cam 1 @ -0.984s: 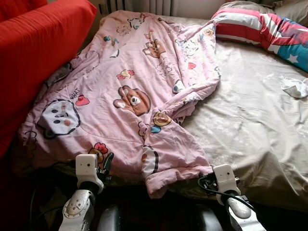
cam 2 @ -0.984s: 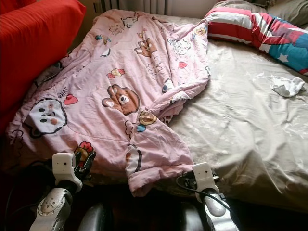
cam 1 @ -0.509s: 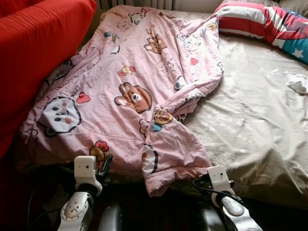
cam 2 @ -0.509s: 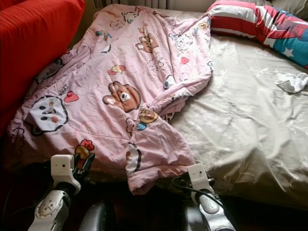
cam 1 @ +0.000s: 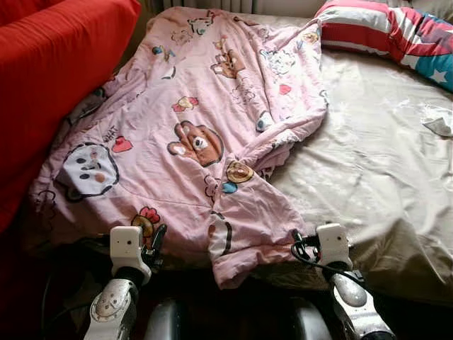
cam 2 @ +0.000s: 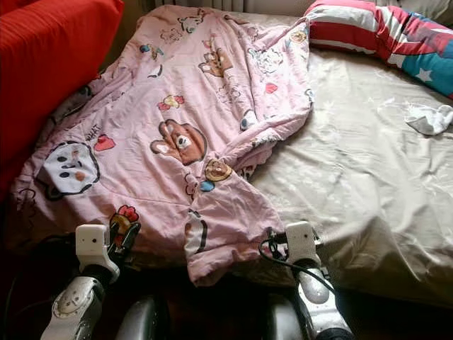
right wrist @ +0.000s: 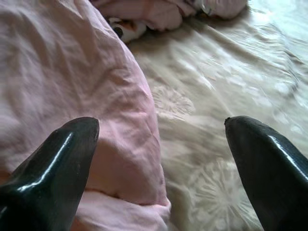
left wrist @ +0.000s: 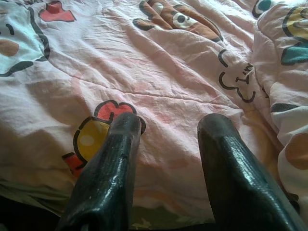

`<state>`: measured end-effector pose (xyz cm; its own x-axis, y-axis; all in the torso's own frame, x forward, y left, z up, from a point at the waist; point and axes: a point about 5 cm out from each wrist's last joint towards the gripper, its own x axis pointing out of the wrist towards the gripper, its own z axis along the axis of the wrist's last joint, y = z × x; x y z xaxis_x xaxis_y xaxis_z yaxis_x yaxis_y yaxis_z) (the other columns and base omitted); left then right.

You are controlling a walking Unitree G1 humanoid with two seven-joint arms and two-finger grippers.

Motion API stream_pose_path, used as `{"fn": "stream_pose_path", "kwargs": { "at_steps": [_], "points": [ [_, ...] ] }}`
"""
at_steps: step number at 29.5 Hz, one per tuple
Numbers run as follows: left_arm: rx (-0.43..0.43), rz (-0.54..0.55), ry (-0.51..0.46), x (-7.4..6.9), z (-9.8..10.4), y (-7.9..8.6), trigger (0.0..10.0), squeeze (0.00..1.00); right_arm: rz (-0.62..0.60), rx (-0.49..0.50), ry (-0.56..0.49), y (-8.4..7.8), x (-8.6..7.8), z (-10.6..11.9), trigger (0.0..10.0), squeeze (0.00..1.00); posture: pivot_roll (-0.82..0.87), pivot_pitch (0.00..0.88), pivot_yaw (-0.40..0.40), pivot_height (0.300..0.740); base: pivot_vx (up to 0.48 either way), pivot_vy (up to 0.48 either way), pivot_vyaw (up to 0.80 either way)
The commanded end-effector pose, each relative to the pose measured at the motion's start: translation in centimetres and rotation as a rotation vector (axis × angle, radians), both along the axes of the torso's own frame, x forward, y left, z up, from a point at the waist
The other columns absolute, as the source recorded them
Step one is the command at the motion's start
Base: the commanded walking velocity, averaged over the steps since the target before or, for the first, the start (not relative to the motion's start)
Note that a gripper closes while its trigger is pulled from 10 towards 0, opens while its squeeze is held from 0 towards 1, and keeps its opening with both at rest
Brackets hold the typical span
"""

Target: Clean up the room

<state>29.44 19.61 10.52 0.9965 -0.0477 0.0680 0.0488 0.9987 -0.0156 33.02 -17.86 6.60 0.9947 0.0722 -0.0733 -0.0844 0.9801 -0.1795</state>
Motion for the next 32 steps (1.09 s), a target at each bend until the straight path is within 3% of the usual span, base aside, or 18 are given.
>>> {"fn": "stream_pose_path", "kwargs": {
  "at_steps": [1,5,9,10,11,13,16,18,19,21,25,26,28,31,32],
  "points": [
    [0.007,0.006,0.030,-0.3,-0.5,0.4,10.0,0.00,0.035,0.067,-0.020,0.1,-0.7,-0.2,10.0,0.00,0.12,0.271,-0.004,0.568,0.000,0.000,0.00],
    [0.007,0.007,0.030,-0.2,-0.5,0.4,10.0,0.00,0.124,0.152,-0.057,0.2,-1.3,0.4,10.0,0.00,0.11,0.271,-0.004,0.568,0.000,0.000,0.00],
    [0.007,0.006,0.030,-0.2,-0.5,0.4,10.0,0.00,0.221,0.143,-0.032,0.2,-1.9,0.4,10.0,0.00,0.11,0.272,-0.005,0.568,0.000,0.000,0.00],
    [0.007,0.005,0.032,-0.1,-0.5,0.4,10.0,0.00,0.345,0.121,0.034,0.3,-2.6,0.0,10.0,0.00,0.10,0.273,-0.003,0.568,0.000,0.000,0.00],
    [0.007,0.005,0.032,-0.1,-0.5,0.4,10.0,0.00,0.345,0.121,0.034,0.3,-2.6,0.0,10.0,0.00,0.10,0.273,-0.003,0.568,0.000,0.000,0.00],
    [0.006,0.001,0.036,0.0,-0.6,0.3,10.0,0.00,0.480,0.026,0.174,-0.1,-3.8,-0.7,10.0,0.00,0.09,0.275,-0.005,0.568,0.000,0.000,0.00],
    [0.004,-0.003,0.039,0.0,-0.7,0.2,10.0,0.00,0.521,-0.054,0.235,-0.6,-4.1,-1.0,10.0,0.00,0.09,0.275,-0.003,0.568,0.000,0.000,0.00],
    [0.003,-0.008,0.043,0.1,-0.7,0.0,10.0,0.00,0.547,-0.199,0.331,-0.9,-4.4,-2.3,10.0,0.00,0.08,0.275,-0.002,0.568,0.000,0.000,0.00],
    [0.003,-0.010,0.044,0.1,-0.8,-0.1,10.0,0.00,0.554,-0.268,0.371,-1.1,-4.6,-3.0,10.0,0.00,0.08,0.276,-0.002,0.568,0.000,0.000,0.00],
    [0.003,-0.013,0.044,0.1,-0.7,-0.2,10.0,0.00,0.524,-0.315,0.399,-1.0,-4.6,-3.8,10.0,0.00,0.09,0.278,-0.001,0.568,0.000,0.000,0.00],
    [0.003,-0.012,0.040,0.1,-0.6,-0.1,10.0,0.00,0.380,-0.326,0.347,-0.7,-3.8,-3.6,10.0,0.00,0.10,0.280,0.001,0.568,0.000,0.000,0.00],
    [0.004,-0.011,0.040,0.1,-0.6,0.0,10.0,0.00,0.350,-0.287,0.326,-0.2,-3.5,-3.2,10.0,0.00,0.10,0.281,0.001,0.568,0.000,0.000,0.00],
    [0.006,-0.008,0.040,0.1,-0.6,0.1,10.0,0.00,0.315,-0.238,0.301,0.5,-3.2,-2.8,10.0,0.00,0.10,0.280,0.001,0.568,0.000,0.000,0.00],
    [0.006,-0.006,0.040,0.1,-0.6,0.1,10.0,0.00,0.296,-0.237,0.290,0.8,-3.1,-2.9,10.0,0.00,0.11,0.281,0.000,0.568,0.000,0.000,0.00],
    [0.006,-0.004,0.038,0.1,-0.6,0.1,10.0,0.00,0.273,-0.236,0.243,1.2,-2.9,-2.6,10.0,0.00,0.11,0.282,0.001,0.568,0.000,0.000,0.00]
  ]
}}
